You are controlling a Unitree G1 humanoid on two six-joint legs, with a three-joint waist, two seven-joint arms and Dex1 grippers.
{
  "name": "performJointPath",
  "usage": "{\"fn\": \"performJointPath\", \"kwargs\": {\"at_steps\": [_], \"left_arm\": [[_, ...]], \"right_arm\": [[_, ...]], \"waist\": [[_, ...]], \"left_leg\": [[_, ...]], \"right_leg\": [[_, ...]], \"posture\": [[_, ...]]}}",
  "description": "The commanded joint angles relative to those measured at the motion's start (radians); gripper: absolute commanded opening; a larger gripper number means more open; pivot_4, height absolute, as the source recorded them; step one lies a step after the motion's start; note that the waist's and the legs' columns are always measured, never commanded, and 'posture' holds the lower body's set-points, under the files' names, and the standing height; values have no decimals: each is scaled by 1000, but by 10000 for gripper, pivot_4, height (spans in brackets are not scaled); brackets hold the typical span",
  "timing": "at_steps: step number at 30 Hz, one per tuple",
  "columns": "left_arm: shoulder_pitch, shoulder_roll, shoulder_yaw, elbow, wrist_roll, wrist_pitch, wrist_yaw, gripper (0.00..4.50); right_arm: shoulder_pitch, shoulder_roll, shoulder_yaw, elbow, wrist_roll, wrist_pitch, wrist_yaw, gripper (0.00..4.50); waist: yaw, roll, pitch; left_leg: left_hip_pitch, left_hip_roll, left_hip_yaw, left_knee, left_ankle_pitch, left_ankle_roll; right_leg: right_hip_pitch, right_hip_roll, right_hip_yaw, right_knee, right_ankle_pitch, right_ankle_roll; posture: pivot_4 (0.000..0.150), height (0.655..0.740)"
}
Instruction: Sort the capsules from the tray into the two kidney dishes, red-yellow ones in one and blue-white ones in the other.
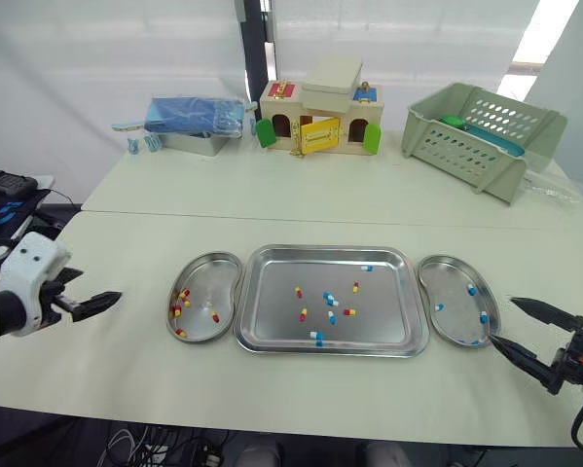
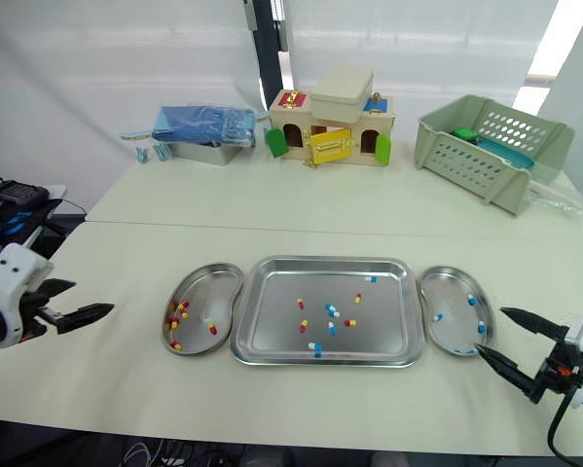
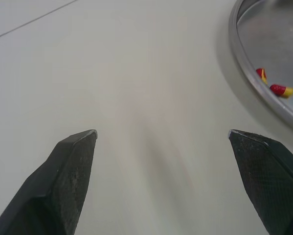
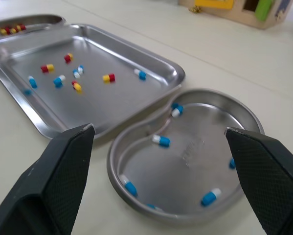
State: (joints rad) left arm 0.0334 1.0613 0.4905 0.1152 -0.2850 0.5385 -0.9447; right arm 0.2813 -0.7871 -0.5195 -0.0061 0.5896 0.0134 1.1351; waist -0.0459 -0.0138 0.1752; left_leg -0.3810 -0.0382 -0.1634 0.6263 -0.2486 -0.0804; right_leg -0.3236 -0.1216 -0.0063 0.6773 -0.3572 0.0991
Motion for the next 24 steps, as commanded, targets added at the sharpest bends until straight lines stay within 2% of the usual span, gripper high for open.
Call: {"fn": "performJointPath", "kwargs": {"at_steps": [1,6,11,19,24], "left_arm": [[44,17,84,32,20,-54,7,44717],[91,13,116,60,24,-93,10,44717],[109,7,123,51,20,-94,20,44717],[102,-1,114,43,14,-91,33,44717],[88,-5,94,23,5,-93,25,44717]], "right_arm": [[-73,-48,-53,156,-29,-52,20,45000],[-179,-90,-36,372,-77,-123,74,45000],[-248,-93,-15,490,-110,-179,113,45000],[-297,-90,-3,573,-130,-229,143,45000],[-271,-79,-14,561,-119,-244,159,45000]], "waist": [[-2,0,0],[-5,0,0],[-7,0,0],[-11,1,0],[-11,1,0]], "left_leg": [[0,0,0,0,0,0],[0,0,0,0,0,0],[0,0,0,0,0,0],[0,0,0,0,0,0],[0,0,0,-1,0,0]], "right_leg": [[0,0,0,0,0,0],[-1,0,0,0,0,0],[-1,0,0,1,0,0],[-1,0,0,1,0,0],[-1,0,0,1,0,0]], "posture": [[1500,7400],[1500,7400],[1500,7400],[1500,7400],[1500,7400]]}}
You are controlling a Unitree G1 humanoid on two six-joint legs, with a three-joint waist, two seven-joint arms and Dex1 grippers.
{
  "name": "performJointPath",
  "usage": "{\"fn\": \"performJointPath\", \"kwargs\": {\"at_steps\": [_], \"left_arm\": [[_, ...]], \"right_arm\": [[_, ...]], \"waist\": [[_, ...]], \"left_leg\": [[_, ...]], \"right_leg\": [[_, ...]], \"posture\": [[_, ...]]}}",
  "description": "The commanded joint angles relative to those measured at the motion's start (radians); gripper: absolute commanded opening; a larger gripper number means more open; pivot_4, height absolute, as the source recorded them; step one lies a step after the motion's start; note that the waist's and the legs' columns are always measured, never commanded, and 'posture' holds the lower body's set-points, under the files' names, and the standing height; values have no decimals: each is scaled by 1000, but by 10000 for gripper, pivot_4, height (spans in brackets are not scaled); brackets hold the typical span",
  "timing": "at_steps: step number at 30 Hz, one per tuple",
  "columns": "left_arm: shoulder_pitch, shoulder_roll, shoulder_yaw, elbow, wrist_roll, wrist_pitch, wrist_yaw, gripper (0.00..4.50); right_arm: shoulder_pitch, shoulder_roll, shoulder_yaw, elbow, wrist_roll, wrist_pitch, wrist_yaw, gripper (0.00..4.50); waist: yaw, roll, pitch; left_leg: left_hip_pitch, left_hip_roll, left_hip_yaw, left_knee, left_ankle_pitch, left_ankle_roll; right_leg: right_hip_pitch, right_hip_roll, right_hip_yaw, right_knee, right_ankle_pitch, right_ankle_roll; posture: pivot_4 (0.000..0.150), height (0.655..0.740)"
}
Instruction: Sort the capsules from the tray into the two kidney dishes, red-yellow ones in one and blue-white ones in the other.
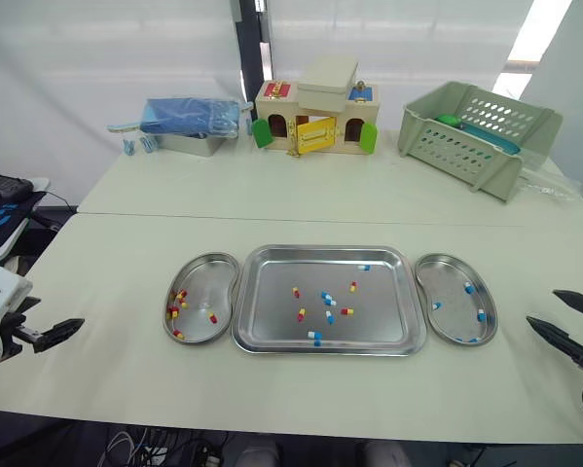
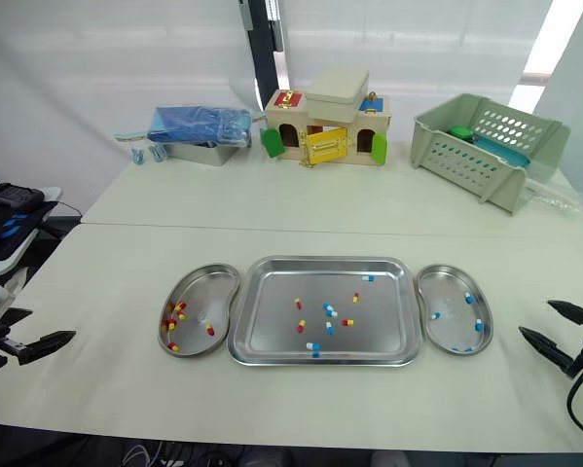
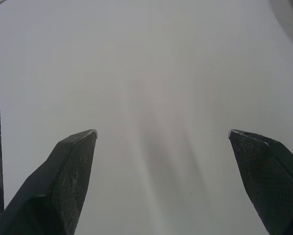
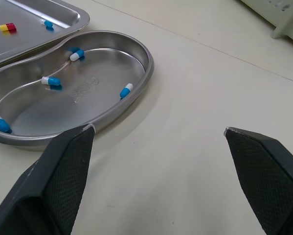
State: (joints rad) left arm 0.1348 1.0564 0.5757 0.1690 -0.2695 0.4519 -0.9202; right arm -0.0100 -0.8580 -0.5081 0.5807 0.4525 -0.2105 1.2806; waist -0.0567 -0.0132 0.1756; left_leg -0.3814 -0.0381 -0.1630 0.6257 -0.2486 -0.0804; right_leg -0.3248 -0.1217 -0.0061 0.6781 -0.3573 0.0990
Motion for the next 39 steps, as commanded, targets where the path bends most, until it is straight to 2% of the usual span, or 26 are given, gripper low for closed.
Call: {"fn": "performJointPath", "kwargs": {"at_steps": [1,3,9,15,22,26,33,39], "left_arm": [[-19,-1,1,-42,-14,-7,-5,44717],[-33,0,-17,-66,-22,-3,-18,44717],[-105,6,-148,-208,-81,18,-112,44717],[-313,-9,-372,-281,-82,-4,-203,44717],[-558,-129,-658,-263,-1,-67,-275,44717],[-655,-223,-791,-216,91,-39,-234,44717],[-693,-347,-852,-200,137,28,-161,44717],[-697,-401,-875,-190,180,70,-101,44717]], "right_arm": [[40,3,-26,-55,28,-16,20,45000],[92,31,-24,-137,50,-3,28,45000],[351,178,40,-613,136,91,-25,45000],[496,292,131,-893,140,103,-97,45000],[542,377,272,-987,47,66,-177,45000],[534,392,298,-1013,30,72,-234,45000],[541,396,322,-1017,17,62,-279,45000],[555,397,334,-1015,14,44,-297,45000]], "waist": [[0,0,0],[3,0,0],[10,1,0],[18,1,0],[17,1,0],[13,0,0],[11,0,0],[11,0,0]], "left_leg": [[0,0,0,0,0,0],[0,0,0,0,0,0],[-1,0,0,0,0,0],[-1,0,0,0,0,-1],[-1,0,-1,1,0,-1],[-1,0,-1,2,0,-1],[-1,0,-1,2,0,-1],[-1,0,-2,2,0,-1]], "right_leg": [[0,0,0,0,0,0],[0,0,0,0,0,0],[0,0,0,0,0,0],[0,0,0,0,0,0],[0,1,0,0,0,0],[1,1,0,0,0,0],[1,1,-1,0,0,0],[1,1,-1,0,0,0]], "posture": [[1500,7400],[1500,7400],[1500,7400],[1500,7400],[1500,7400],[1500,7400],[1500,7400],[1500,7400]]}}
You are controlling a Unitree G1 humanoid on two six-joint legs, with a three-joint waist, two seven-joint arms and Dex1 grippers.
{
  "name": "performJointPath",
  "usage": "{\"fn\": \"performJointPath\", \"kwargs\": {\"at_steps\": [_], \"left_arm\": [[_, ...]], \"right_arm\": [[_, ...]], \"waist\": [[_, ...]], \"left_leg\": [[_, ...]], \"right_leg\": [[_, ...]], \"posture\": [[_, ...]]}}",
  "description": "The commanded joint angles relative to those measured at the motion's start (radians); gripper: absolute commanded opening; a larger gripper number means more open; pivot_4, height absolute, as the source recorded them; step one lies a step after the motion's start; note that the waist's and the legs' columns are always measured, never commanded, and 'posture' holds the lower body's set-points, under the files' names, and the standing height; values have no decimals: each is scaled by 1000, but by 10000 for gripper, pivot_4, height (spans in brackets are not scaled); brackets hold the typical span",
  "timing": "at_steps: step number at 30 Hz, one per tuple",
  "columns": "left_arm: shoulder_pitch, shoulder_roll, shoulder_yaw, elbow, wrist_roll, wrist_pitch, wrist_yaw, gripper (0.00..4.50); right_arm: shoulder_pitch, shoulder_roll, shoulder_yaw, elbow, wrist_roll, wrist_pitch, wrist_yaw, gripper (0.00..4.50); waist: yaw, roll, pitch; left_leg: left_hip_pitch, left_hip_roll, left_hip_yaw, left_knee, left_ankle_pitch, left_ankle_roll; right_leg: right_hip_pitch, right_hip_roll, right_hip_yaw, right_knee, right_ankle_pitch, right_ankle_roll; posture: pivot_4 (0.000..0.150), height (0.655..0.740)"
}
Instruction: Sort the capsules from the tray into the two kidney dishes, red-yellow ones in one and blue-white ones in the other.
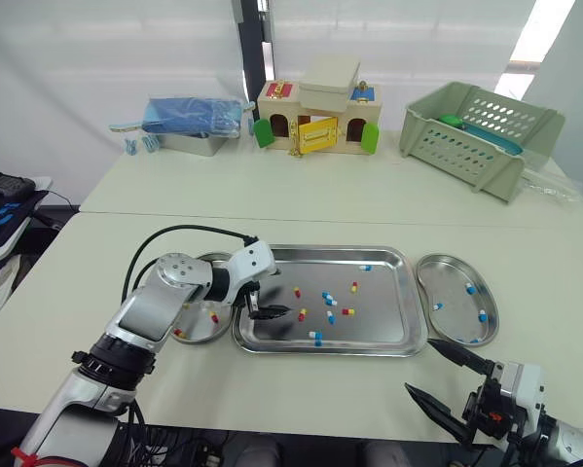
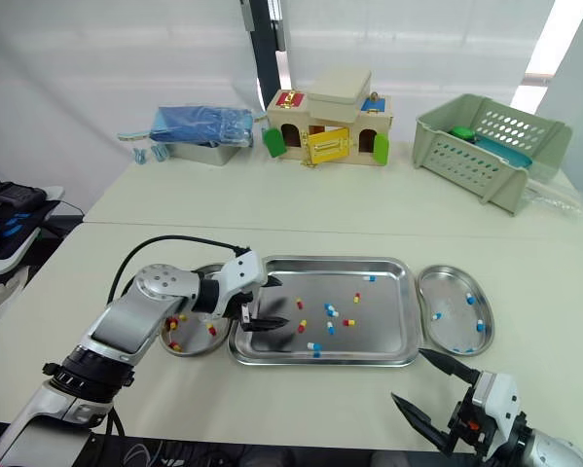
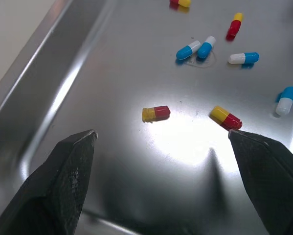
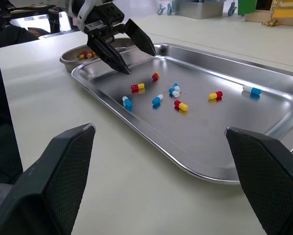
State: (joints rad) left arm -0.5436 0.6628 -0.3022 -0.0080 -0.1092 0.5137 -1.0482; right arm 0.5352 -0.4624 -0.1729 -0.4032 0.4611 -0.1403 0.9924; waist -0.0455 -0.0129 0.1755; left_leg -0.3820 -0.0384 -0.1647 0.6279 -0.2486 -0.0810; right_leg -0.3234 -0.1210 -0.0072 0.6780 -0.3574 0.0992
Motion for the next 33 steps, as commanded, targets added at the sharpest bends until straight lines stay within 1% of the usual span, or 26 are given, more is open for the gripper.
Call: {"fn": "performJointPath", "kwargs": {"at_steps": [1,4,13,22,25,33], "left_arm": [[-19,-11,3,-19,17,15,28,44717],[-16,-14,5,-39,7,21,15,44717],[-52,-84,-4,47,36,64,79,44717],[-55,-118,-19,82,57,64,94,44717],[-56,-124,-20,91,61,60,96,38753],[-53,-126,-29,89,61,67,96,12592]], "right_arm": [[9,1,0,-28,6,-29,-10,45000],[11,-2,1,-23,7,-36,-12,45000],[8,7,16,-8,1,-56,-22,45000],[14,10,22,2,-4,-74,-30,45000],[16,10,24,1,-5,-76,-35,45000],[22,8,28,7,-6,-88,-42,45000]], "waist": [[0,0,0],[0,0,0],[5,0,0],[5,0,0],[5,0,0],[5,0,0]], "left_leg": [[0,0,0,0,0,0],[0,0,0,0,0,0],[0,0,0,0,0,0],[0,0,0,1,0,-1],[0,0,0,1,0,-1],[1,0,0,1,0,-1]], "right_leg": [[0,0,0,0,0,0],[0,0,0,0,0,0],[0,0,0,0,0,0],[1,0,0,0,0,0],[1,0,0,0,0,0],[1,0,0,0,0,0]], "posture": [[1500,7400],[1500,7400],[1500,7400],[1500,7400],[1500,7400],[1500,7400]]}}
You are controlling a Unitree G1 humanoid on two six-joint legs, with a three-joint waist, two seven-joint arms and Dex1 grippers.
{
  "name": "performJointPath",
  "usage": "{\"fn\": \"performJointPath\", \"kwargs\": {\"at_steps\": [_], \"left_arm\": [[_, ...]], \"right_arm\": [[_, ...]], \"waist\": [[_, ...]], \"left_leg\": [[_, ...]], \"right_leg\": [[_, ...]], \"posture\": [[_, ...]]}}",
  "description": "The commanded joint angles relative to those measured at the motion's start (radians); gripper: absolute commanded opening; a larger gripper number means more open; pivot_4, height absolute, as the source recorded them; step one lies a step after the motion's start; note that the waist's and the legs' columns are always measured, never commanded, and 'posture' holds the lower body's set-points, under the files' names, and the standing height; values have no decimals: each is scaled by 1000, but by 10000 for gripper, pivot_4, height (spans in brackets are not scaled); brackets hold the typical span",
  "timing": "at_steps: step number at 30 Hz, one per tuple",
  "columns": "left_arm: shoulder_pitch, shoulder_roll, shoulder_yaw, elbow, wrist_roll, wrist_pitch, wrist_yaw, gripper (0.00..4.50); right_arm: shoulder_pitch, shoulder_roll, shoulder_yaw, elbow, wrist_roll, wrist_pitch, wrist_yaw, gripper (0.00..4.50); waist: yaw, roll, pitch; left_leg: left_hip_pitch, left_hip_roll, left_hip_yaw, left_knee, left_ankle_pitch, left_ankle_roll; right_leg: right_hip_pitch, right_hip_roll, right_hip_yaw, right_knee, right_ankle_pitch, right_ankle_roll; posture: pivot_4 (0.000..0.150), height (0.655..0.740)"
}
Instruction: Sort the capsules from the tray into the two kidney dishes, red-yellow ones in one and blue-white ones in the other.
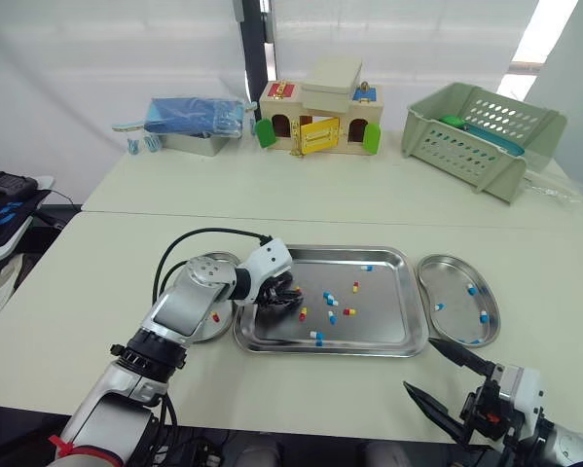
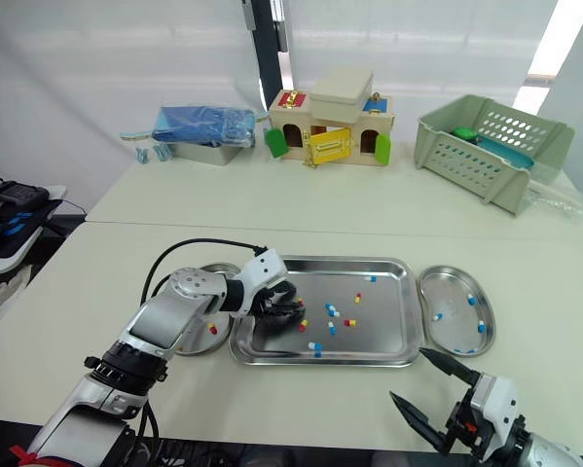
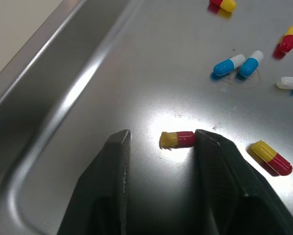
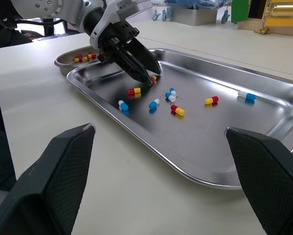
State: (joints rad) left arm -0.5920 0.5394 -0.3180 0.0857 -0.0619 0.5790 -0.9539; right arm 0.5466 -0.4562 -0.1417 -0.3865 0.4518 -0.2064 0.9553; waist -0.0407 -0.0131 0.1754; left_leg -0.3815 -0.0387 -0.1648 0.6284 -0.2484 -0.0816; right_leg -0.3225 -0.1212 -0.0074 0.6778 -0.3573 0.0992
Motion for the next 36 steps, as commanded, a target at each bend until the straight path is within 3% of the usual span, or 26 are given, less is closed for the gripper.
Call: {"fn": "performJointPath", "kwargs": {"at_steps": [1,13,21,28,36], "left_arm": [[-3,-1,-14,-7,13,4,0,9811],[8,16,12,-48,-11,24,-13,9811],[71,153,189,-238,-119,182,-13,9811],[226,296,395,-392,-181,324,43,9811],[358,302,479,-442,-215,358,131,9811]], "right_arm": [[12,1,-3,-10,3,-23,-6,45000],[13,-3,3,-3,5,-31,-1,45000],[11,-69,2,-4,23,-42,85,45000],[-71,-123,13,30,57,-25,157,45000],[-161,-139,32,81,75,-1,206,45000]], "waist": [[0,0,0],[0,0,0],[-8,0,0],[-9,0,0],[4,0,0]], "left_leg": [[0,0,0,0,0,0],[0,0,0,0,0,0],[0,0,0,0,0,0],[0,0,-1,-1,0,0],[0,0,-1,0,0,1]], "right_leg": [[0,0,0,0,0,0],[0,0,0,0,0,0],[0,0,0,0,0,0],[1,0,-1,0,0,0],[1,0,0,-1,0,0]], "posture": [[1500,7400],[1500,7400],[1500,7400],[1500,7400],[1500,7400]]}}
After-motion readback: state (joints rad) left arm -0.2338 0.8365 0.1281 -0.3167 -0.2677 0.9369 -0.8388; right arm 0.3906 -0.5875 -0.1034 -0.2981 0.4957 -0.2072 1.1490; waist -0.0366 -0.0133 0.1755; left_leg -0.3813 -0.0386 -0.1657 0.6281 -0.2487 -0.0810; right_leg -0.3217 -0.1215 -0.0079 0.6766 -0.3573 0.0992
